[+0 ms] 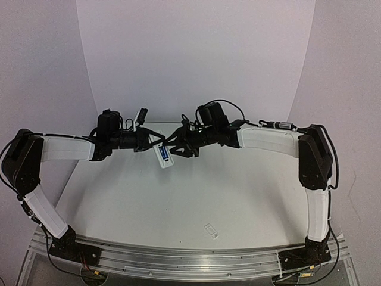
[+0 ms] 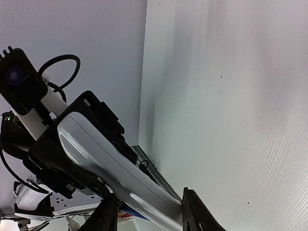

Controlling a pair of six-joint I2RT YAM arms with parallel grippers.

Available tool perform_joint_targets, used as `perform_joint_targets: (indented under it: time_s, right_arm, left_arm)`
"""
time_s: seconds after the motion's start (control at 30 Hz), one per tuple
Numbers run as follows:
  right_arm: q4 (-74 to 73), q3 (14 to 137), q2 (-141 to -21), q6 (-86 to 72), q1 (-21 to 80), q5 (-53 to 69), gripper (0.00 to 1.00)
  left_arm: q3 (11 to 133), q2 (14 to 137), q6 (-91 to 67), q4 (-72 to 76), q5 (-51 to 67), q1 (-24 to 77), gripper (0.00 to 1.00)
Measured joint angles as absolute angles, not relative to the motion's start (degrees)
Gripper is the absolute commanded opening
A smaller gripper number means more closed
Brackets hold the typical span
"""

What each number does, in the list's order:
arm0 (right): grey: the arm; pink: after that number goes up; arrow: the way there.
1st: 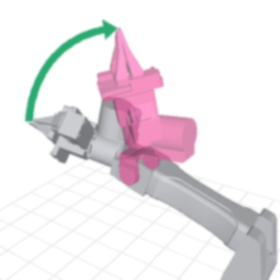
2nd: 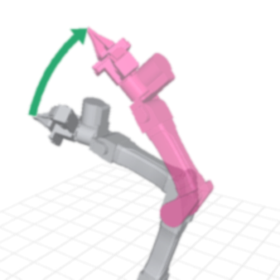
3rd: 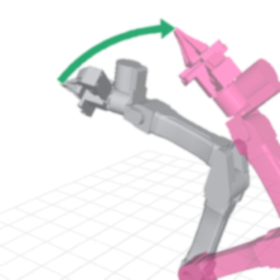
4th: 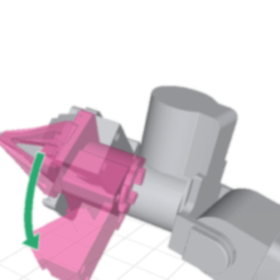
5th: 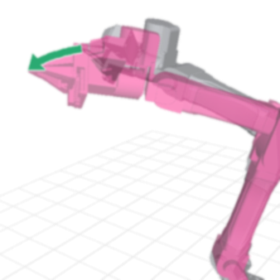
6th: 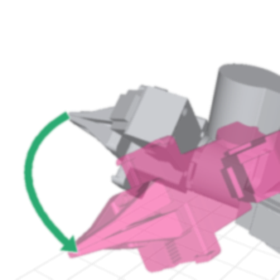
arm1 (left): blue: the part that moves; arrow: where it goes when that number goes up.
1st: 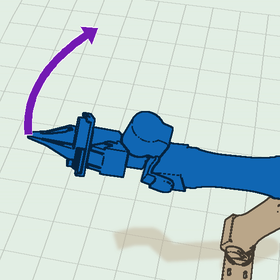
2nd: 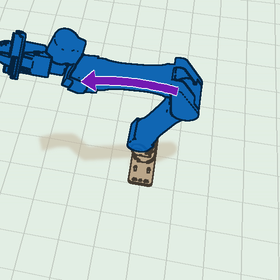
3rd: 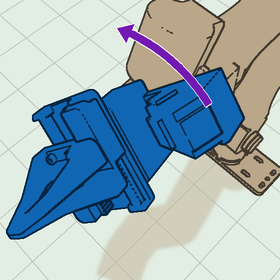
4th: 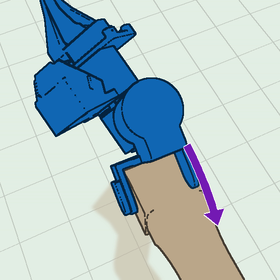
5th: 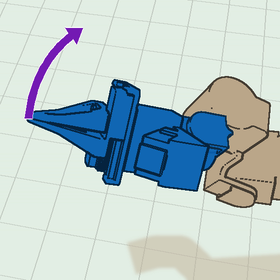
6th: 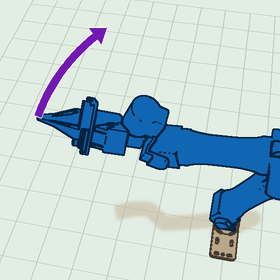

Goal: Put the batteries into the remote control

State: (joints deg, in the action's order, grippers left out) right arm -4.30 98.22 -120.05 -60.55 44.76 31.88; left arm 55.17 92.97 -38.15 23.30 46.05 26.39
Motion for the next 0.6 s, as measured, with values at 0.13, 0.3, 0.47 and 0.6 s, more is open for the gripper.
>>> perform_joint_targets:
  time_s: [0.13, 0.3, 0.47, 0.6]
  right_arm:
    - [-8.1, 99.1, -120.0, -60.2, 45.2, 31.2, 0.45]
    - [-11.7, 100.7, -120.5, -60.1, 45.3, 31.4, 0.45]
    - [-14.9, 102.5, -121.3, -59.4, 45.3, 31.6, 0.44]
    - [-18.8, 104.6, -121.8, -58.0, 45.4, 31.4, 0.4]
  left_arm:
    - [53.8, 93.0, -35.8, 24.6, 46.7, 26.5, 0.0]
    - [53.5, 92.8, -31.2, 24.5, 46.5, 26.8, 0.0]
    - [53.5, 92.6, -28.4, 23.6, 45.7, 27.1, 0.0]
    - [53.5, 92.6, -28.1, 23.4, 44.7, 27.6, 0.0]
